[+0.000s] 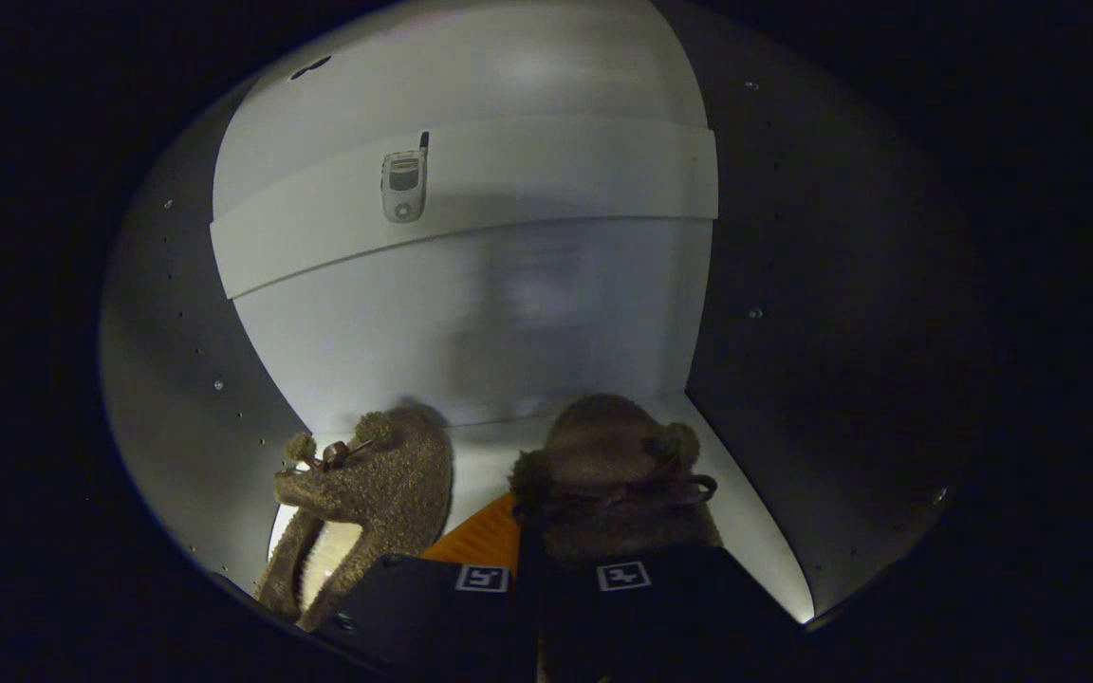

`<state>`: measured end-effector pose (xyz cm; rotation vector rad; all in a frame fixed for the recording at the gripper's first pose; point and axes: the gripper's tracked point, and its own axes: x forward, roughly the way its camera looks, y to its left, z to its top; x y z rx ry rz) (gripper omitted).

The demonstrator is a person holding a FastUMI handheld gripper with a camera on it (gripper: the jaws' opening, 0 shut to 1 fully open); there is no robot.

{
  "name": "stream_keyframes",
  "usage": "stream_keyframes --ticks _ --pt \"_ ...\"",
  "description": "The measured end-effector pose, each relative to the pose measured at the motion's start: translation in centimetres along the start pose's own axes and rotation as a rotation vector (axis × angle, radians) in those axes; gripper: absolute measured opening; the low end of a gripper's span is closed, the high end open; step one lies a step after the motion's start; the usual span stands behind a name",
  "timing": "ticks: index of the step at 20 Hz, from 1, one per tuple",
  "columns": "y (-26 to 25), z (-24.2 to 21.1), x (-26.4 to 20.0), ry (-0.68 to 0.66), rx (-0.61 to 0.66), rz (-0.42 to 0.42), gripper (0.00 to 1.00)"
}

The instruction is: Open the shoe cabinet door, grab the shoes and put them into the shoe cabinet, then close the shoe cabinet door.

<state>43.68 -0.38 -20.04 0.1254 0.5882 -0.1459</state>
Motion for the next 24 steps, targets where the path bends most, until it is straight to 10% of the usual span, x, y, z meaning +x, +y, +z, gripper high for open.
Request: stream_keyframes --ticks 4,9,24 --pt "0.6 -0.6 -0.9 0.043 0.022 0.029 0.3" --pt "1.5 -0.4 -4.1 0.072 0.048 0.072 0.9" --pt "-0.5 2.6 -28.1 -0.43 -0.126 0.059 0.97"
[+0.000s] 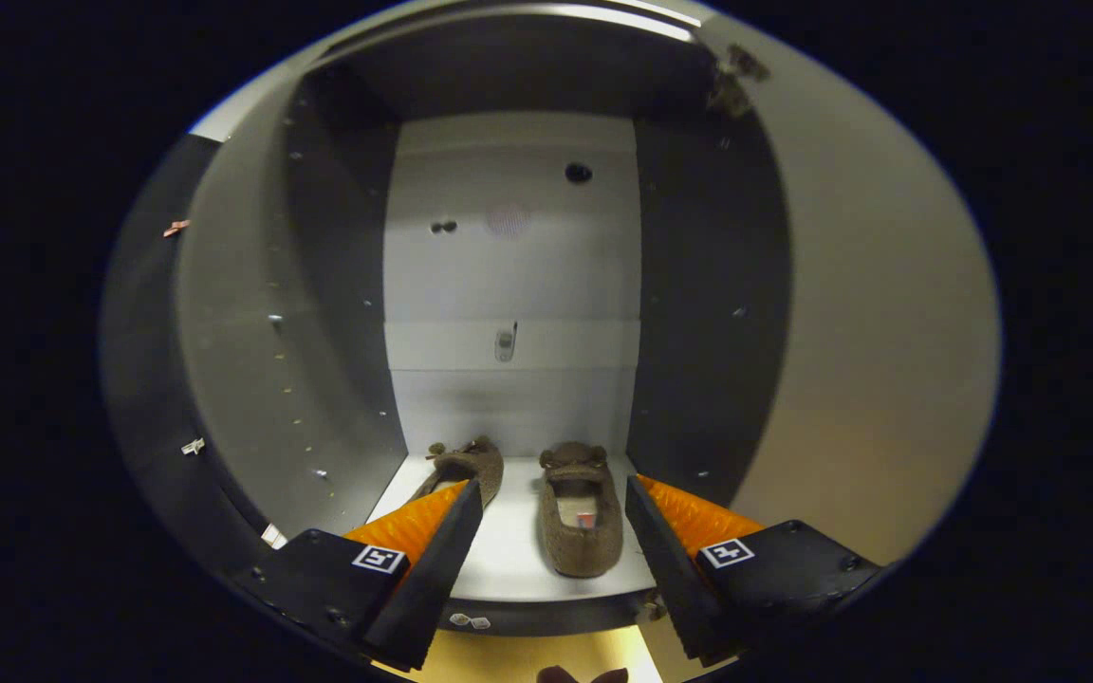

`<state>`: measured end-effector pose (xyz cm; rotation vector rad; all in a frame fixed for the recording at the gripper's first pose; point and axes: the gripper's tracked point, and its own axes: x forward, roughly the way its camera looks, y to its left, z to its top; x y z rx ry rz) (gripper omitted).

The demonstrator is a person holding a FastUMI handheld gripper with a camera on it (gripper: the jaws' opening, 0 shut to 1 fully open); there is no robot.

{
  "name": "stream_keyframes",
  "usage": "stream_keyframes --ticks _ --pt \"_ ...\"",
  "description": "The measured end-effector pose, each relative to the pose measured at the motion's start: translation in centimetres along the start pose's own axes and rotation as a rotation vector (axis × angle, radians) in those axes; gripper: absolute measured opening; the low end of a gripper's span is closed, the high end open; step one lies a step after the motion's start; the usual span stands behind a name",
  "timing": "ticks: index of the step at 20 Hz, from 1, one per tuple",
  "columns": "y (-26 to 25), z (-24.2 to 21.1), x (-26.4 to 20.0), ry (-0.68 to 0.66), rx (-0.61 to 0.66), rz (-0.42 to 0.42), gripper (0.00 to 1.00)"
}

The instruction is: Open the shoe cabinet door, grab the shoes and put them into the shoe cabinet, then close the shoe cabinet door.

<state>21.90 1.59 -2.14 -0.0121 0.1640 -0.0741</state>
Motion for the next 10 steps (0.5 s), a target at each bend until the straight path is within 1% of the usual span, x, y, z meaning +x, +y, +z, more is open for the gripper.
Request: stream_keyframes --ticks 2,4,5,10 --pt "-0.2 1.5 -4.3 -0.068 -0.02 -0.001 0.97" --pt "0.1 2.5 -9.0 -0.1 -0.019 0.019 0.97" --pt "-0.2 2.7 -10.9 -0.105 -0.023 0.013 0.97" --pt "-1.6 3.6 -18.6 -0.147 -0.014 0.019 0.98"
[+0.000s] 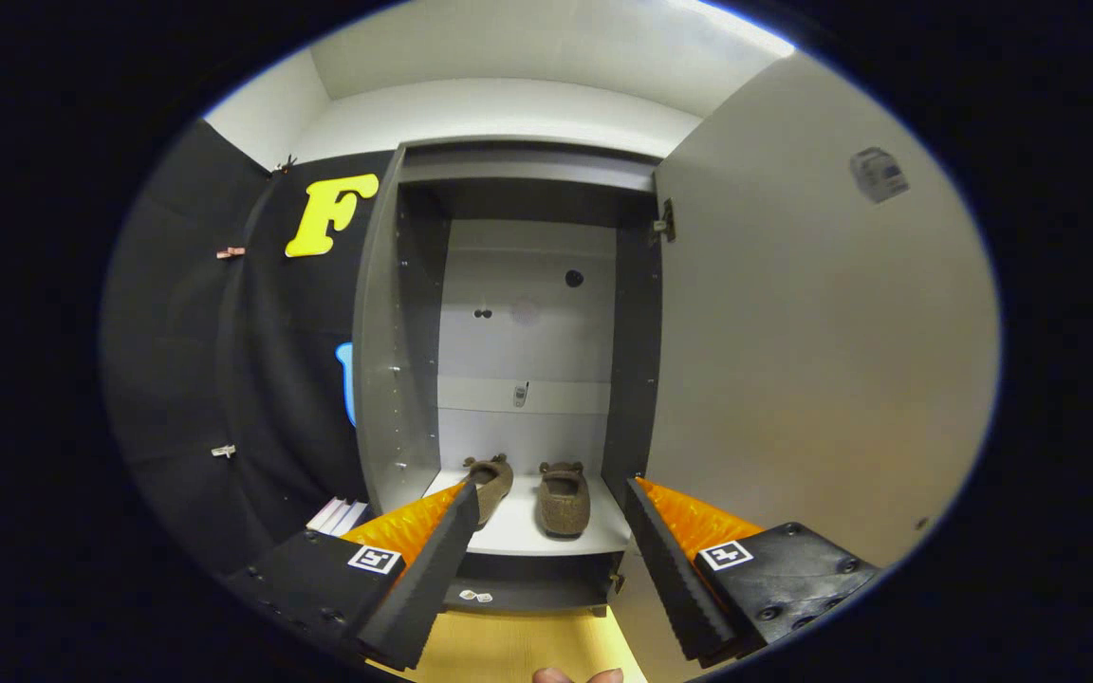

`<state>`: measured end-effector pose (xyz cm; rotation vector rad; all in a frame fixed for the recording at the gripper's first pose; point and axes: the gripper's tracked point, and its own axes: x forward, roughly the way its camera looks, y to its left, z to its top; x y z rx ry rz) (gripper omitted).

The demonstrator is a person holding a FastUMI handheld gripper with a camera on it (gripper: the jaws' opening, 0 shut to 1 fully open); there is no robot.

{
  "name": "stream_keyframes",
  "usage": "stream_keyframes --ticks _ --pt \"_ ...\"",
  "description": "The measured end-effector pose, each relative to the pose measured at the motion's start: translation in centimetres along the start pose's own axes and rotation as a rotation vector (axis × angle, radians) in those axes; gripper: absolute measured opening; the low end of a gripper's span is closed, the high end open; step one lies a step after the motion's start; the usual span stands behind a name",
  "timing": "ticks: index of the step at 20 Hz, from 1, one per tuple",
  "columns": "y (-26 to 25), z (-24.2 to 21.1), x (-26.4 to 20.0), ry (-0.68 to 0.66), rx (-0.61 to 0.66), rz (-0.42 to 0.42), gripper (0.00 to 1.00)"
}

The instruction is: Open the shoe cabinet door, grab the shoes and put them into the shoe cabinet, then close the shoe cabinet door.

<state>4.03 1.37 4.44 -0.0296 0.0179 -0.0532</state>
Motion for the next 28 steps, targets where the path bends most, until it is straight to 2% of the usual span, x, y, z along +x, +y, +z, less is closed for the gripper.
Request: stream_keyframes --ticks 6,10,16,21,24,28 --pt "-4.8 1.7 -8.8 -0.021 0.007 -0.007 0.98" --pt "-9.8 2.2 -13.6 -0.022 0.004 -0.058 0.98" --pt "-19.6 2.6 -18.0 -0.031 0.053 -0.216 0.98" --pt "-27.3 -0.4 -16.3 0.011 0.055 -0.345 0.97" --pt "-29.9 -2.5 -13.0 0.029 0.017 -0.362 0.97" --pt "-31.2 -4.8 -8.6 0.074 0.026 -0.332 0.98"
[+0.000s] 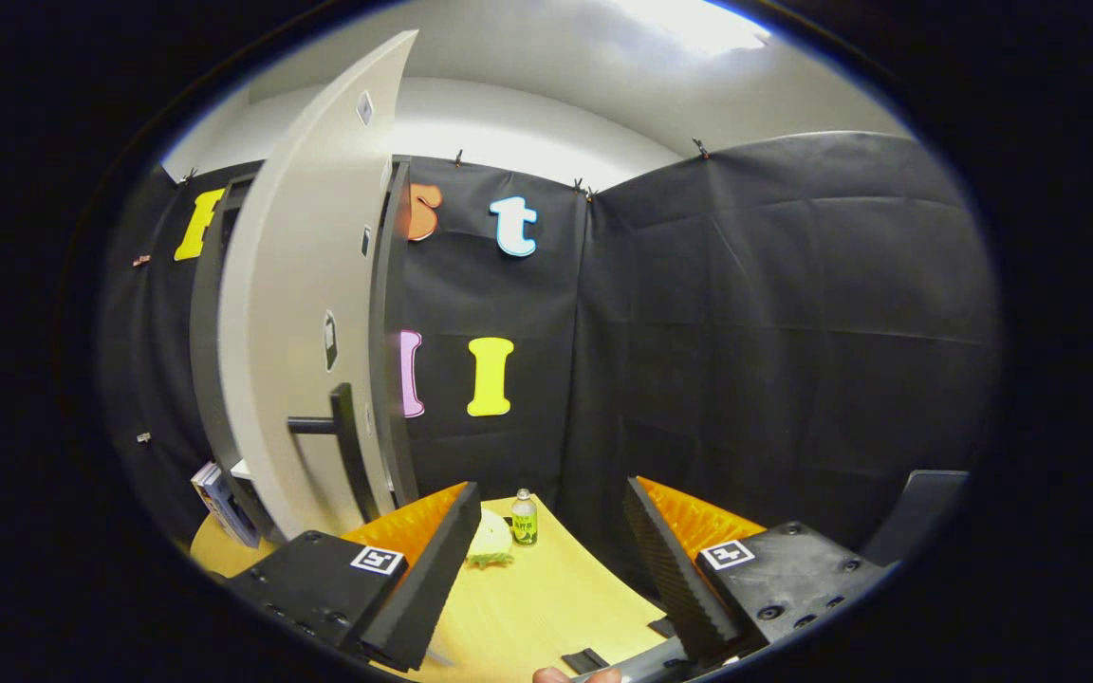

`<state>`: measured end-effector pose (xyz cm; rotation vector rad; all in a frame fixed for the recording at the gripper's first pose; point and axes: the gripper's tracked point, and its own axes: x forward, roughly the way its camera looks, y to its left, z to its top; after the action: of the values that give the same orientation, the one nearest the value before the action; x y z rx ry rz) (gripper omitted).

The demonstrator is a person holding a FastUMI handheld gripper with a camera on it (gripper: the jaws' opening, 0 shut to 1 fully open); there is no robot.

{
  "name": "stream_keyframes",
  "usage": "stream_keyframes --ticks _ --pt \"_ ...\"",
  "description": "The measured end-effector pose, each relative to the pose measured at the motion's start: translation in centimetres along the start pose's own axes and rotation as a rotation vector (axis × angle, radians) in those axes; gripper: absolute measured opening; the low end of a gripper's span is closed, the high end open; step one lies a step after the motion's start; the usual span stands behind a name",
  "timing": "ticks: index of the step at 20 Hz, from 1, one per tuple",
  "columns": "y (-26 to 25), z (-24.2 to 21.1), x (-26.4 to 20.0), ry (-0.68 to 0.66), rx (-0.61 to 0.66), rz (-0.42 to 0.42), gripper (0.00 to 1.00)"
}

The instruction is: Open the shoe cabinet door, grab the shoes and put them into the shoe cabinet, then close the shoe cabinet door.

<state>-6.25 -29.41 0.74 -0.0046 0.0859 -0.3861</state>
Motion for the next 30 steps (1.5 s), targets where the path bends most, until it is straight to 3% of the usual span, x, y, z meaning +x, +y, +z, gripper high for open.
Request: stream_keyframes --ticks 6,13,20,30 --pt "2.1 -1.8 2.6 0.042 0.033 0.051 0.94" --pt "3.6 -2.4 2.1 0.071 0.077 0.069 0.96" --pt "10.9 -2.7 -1.2 0.089 0.075 0.171 0.96" --pt "21.9 -3.2 -1.9 0.104 0.097 0.316 0.97"
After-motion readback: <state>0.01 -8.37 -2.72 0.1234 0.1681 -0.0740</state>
